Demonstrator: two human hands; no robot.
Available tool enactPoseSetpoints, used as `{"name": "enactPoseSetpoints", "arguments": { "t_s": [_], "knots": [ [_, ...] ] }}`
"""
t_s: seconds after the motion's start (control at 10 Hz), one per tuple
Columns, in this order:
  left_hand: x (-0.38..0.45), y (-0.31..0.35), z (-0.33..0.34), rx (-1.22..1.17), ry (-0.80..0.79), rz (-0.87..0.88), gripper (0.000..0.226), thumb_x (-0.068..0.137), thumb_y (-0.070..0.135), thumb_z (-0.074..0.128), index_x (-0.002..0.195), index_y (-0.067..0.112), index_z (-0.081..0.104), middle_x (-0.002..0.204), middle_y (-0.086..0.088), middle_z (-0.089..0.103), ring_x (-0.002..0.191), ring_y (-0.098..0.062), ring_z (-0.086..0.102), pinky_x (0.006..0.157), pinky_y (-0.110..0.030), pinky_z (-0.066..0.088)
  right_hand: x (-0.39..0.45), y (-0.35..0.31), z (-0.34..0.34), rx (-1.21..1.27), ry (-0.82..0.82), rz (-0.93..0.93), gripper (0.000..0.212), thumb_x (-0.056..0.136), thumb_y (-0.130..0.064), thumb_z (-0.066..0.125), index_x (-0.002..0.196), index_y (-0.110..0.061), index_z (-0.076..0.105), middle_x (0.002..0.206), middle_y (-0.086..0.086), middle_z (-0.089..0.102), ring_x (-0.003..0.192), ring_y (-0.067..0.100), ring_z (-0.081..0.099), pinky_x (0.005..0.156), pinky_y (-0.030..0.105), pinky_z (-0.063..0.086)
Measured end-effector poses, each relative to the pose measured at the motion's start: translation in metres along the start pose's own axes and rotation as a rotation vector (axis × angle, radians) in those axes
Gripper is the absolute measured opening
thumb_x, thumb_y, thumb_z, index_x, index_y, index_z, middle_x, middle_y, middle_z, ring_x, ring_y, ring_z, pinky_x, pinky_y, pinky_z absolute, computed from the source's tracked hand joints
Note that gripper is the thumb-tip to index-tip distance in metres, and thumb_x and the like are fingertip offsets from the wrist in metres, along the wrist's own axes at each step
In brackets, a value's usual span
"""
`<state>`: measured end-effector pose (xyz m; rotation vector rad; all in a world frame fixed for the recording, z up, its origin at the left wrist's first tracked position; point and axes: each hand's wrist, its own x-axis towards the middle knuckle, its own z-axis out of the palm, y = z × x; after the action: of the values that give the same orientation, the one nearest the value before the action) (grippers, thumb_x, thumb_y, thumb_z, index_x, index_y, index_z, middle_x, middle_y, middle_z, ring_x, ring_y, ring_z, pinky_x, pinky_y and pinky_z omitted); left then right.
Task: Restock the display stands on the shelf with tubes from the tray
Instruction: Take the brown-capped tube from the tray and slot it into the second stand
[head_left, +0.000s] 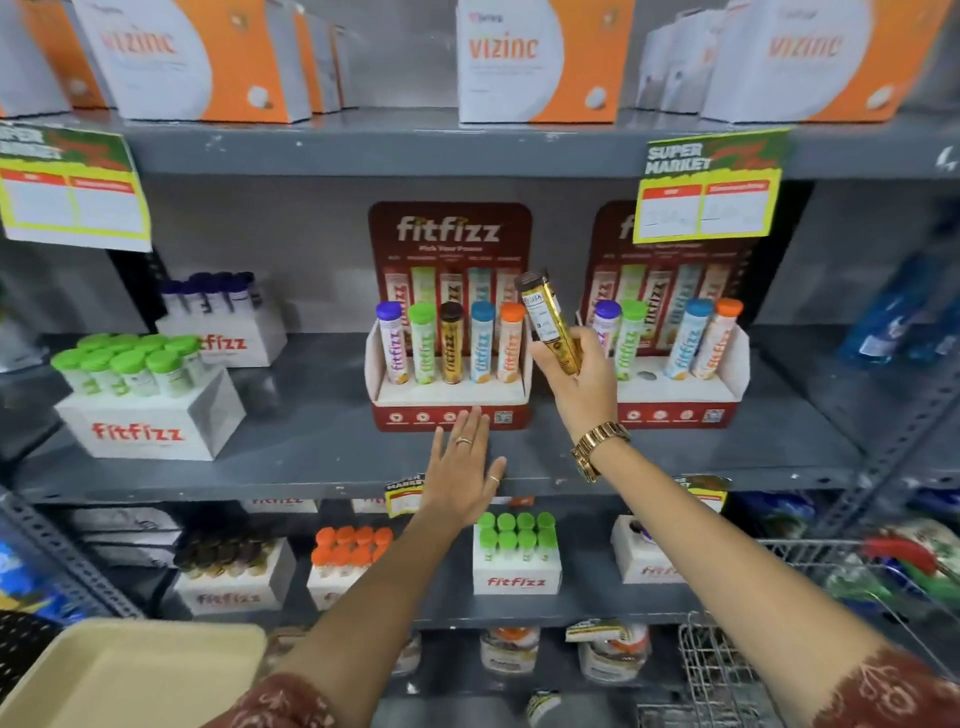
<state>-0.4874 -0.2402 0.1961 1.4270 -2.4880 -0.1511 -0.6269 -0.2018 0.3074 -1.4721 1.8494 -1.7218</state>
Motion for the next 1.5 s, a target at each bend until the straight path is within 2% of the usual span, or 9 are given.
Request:
{"name": "enactPoseSetpoints", "arguments": {
  "t_s": [0.3,0.5,0.7,0.8,1.0,1.2,1.3,1.4,1.5],
  "knots": [
    [0.027,0.035,0.026,0.164,-0.251,0.009,0.067,0.096,0.053,0.017,0.149,0.014,0.000,0.160,-0.005,-0.003,0.147,-0.020,-0.007,0.117,-0.046,-0.009,0.018,0.035,-0.018,0.069,0.043,0.060,0.035,0.089,-0.026,0.060,0.116,-0.007,0.049,0.099,-0.002,0.057,0.087,0.013,0.056,0.061,-0.001,0.041],
    [0.037,0.030,0.030,0.133,-0.389,0.023,0.066,0.097,0.052,0.015,0.149,0.016,-0.004,0.159,-0.005,-0.007,0.147,-0.021,-0.008,0.119,-0.045,-0.004,0.036,0.044,-0.020,0.044,0.103,0.057,0.031,0.094,-0.019,0.052,0.120,-0.003,0.054,0.117,0.015,0.061,0.098,0.014,0.052,0.084,0.024,0.046],
    [0.037,0.030,0.029,0.134,-0.385,0.034,0.066,0.097,0.052,0.016,0.149,0.016,-0.004,0.159,-0.006,-0.007,0.147,-0.022,-0.008,0.120,-0.045,-0.003,0.044,0.041,-0.019,0.047,0.098,0.112,0.041,0.102,-0.016,0.030,0.142,-0.005,0.030,0.145,0.012,0.041,0.131,0.022,0.040,0.093,0.009,0.024],
    [0.036,0.031,0.029,0.147,-0.389,0.035,0.066,0.097,0.052,0.015,0.149,0.017,-0.004,0.159,-0.006,-0.008,0.147,-0.023,-0.008,0.121,-0.045,-0.002,0.046,0.036,-0.020,0.092,0.095,0.100,0.040,0.100,-0.020,0.036,0.138,-0.007,0.034,0.137,0.012,0.049,0.113,0.015,0.048,0.095,0.020,0.035],
    [0.036,0.032,0.028,0.161,-0.394,0.035,0.066,0.096,0.053,0.014,0.149,0.017,-0.005,0.159,-0.006,-0.008,0.147,-0.023,-0.009,0.121,-0.045,-0.003,0.053,0.041,-0.023,0.127,0.116,0.111,0.041,0.090,-0.021,0.058,0.123,-0.005,0.040,0.116,0.011,0.058,0.098,0.015,0.054,0.085,0.025,0.043],
    [0.036,0.032,0.028,0.184,-0.385,0.026,0.066,0.096,0.053,0.014,0.149,0.017,-0.005,0.159,-0.006,-0.008,0.146,-0.024,-0.008,0.120,-0.044,-0.002,0.058,0.051,-0.035,0.147,0.076,0.128,0.021,0.093,-0.015,0.054,0.107,-0.009,0.040,0.111,0.014,0.060,0.102,0.025,0.060,0.096,0.043,0.050],
    [0.035,0.038,0.027,0.185,-0.391,-0.005,0.065,0.097,0.051,0.015,0.148,0.016,-0.006,0.159,-0.006,-0.009,0.146,-0.024,-0.009,0.120,-0.044,-0.003,0.063,0.055,-0.039,0.080,0.104,0.134,0.029,0.098,-0.019,0.043,0.120,-0.001,0.046,0.119,0.017,0.061,0.107,0.026,0.059,0.096,0.046,0.049],
    [0.032,0.052,0.029,0.144,-0.403,-0.084,0.065,0.098,0.047,0.016,0.148,0.012,-0.008,0.158,-0.008,-0.012,0.146,-0.025,-0.012,0.120,-0.044,-0.004,0.070,0.055,-0.045,0.154,0.128,0.185,0.038,0.102,-0.016,0.031,0.137,-0.003,0.038,0.133,0.014,0.052,0.111,0.013,0.048,0.087,0.009,0.048],
    [0.033,0.056,0.030,0.129,-0.411,-0.106,0.066,0.098,0.047,0.015,0.148,0.011,-0.009,0.158,-0.009,-0.014,0.145,-0.025,-0.014,0.120,-0.044,-0.005,0.072,0.053,-0.048,0.189,0.101,0.215,0.041,0.103,-0.020,0.029,0.142,-0.006,0.029,0.130,0.004,0.048,0.108,0.006,0.043,0.067,-0.012,0.037]
  ]
}}
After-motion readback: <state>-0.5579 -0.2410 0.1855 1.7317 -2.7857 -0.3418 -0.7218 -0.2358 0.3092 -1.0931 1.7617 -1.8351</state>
